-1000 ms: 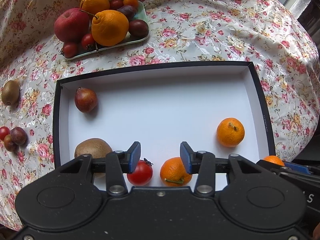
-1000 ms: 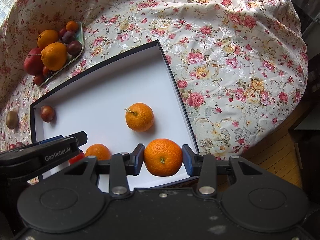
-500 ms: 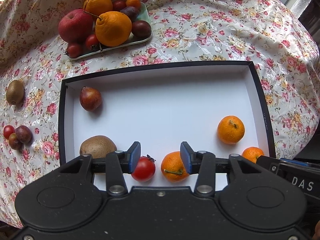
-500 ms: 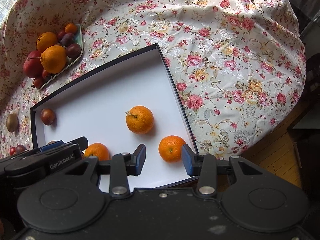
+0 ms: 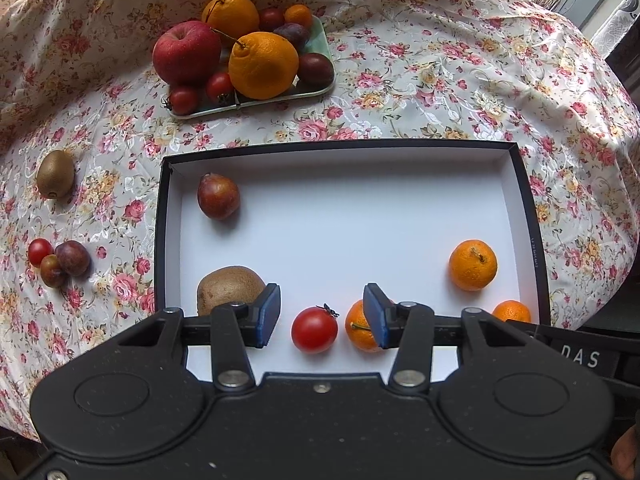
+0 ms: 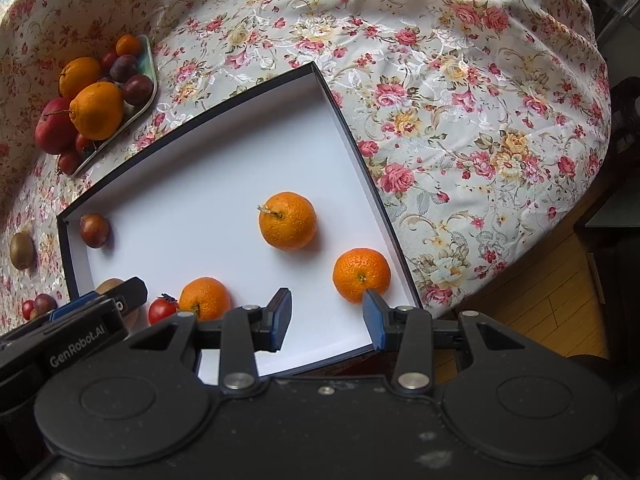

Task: Organize fruits
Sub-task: 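Move the right tool to a plum while the left tool approaches the kiwi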

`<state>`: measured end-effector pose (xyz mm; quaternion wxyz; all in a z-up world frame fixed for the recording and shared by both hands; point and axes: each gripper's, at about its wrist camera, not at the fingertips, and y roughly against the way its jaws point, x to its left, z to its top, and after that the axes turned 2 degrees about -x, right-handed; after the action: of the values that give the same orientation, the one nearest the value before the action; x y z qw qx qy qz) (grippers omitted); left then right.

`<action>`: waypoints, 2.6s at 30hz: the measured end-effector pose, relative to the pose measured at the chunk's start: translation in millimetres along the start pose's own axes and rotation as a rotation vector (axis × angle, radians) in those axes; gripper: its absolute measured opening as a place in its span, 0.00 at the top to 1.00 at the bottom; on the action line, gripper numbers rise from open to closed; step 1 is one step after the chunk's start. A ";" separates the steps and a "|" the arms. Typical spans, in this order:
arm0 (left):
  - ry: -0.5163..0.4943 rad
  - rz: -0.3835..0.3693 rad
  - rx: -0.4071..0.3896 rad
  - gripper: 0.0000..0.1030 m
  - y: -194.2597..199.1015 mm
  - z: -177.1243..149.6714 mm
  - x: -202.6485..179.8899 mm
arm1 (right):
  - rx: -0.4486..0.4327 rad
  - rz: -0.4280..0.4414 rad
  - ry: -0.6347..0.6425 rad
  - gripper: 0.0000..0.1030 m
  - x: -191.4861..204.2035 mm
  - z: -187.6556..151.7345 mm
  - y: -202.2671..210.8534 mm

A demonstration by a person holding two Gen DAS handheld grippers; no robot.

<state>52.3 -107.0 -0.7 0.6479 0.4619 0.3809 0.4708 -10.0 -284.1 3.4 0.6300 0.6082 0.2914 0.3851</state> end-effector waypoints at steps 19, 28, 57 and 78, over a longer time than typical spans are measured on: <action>0.123 0.076 -0.027 0.41 6.5 8.8 61.4 | 0.040 -0.012 0.021 0.59 58.8 -2.6 -10.5; 0.213 0.124 -0.039 0.41 9.0 11.7 115.5 | 0.043 0.004 0.100 0.59 114.1 -9.0 -20.6; 0.418 0.164 -0.060 0.42 20.1 24.3 236.1 | -0.093 0.221 0.402 0.60 249.1 -26.9 -16.3; 0.442 0.160 -0.108 0.42 47.0 13.0 287.8 | -0.187 0.168 0.462 0.60 280.3 -57.1 -10.9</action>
<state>128.9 172.9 31.1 0.5335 0.3410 0.4498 0.6299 93.2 -17.4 15.8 0.5661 0.4651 0.3392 0.5900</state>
